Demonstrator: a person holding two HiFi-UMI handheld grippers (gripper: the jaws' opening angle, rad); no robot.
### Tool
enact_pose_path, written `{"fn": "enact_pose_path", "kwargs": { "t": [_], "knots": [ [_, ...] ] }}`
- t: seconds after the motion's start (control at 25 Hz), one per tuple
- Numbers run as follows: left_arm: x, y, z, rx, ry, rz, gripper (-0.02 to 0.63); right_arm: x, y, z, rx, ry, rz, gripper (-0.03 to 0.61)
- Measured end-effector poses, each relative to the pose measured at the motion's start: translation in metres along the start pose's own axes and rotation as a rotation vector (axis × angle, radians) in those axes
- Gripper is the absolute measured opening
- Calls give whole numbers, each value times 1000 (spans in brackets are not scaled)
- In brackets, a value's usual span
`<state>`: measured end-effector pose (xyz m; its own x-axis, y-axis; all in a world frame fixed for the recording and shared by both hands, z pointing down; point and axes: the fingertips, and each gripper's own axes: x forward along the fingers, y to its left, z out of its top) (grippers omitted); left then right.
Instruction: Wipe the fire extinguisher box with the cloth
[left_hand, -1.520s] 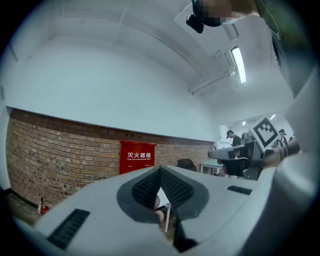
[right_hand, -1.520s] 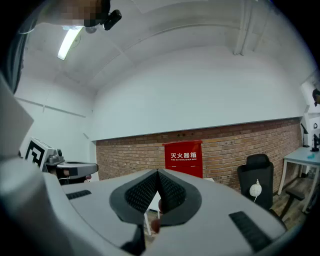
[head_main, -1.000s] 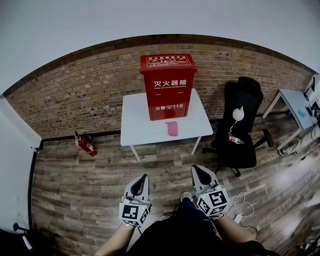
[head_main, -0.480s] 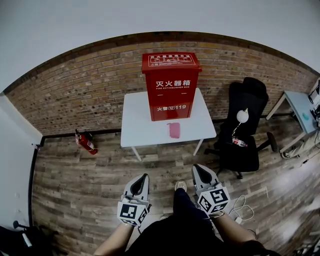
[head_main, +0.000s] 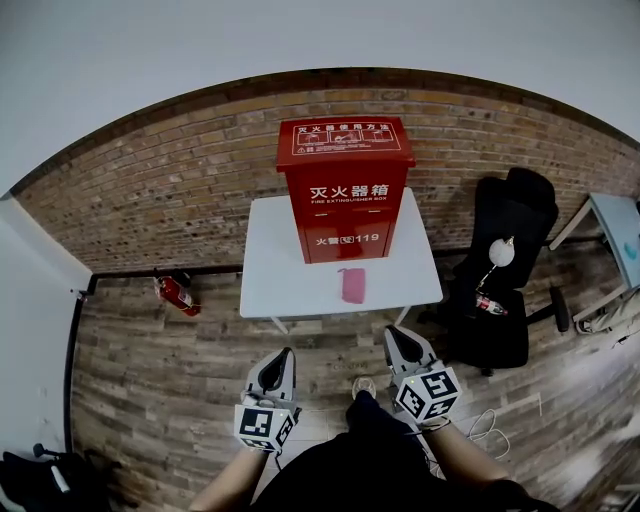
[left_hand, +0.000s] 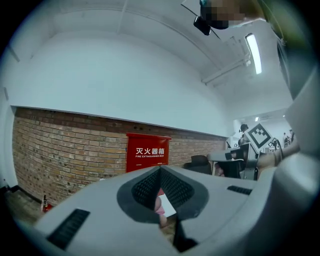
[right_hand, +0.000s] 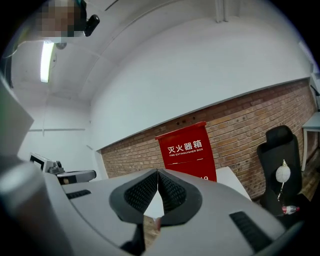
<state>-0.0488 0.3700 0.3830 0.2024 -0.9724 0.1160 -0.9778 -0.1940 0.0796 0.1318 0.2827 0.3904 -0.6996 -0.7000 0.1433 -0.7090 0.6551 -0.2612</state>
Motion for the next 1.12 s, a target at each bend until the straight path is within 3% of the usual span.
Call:
{"fn": "enact_pose_path", "kwargs": {
  "t": [0.28,0.6,0.88,1.12],
  "knots": [
    [79,10,13,-11,28,60,21,63,-60,17,39,54,49,20],
    [145,23,15,-1,59,152,21,131,-114,9,47,166,126,20],
    [179,31,6,-25,98,200,21,180,-148,-19,54,243,145,20],
    [205,48,6,-33,111,202,21,207,-170,-52,130,325,124,20]
  ]
}}
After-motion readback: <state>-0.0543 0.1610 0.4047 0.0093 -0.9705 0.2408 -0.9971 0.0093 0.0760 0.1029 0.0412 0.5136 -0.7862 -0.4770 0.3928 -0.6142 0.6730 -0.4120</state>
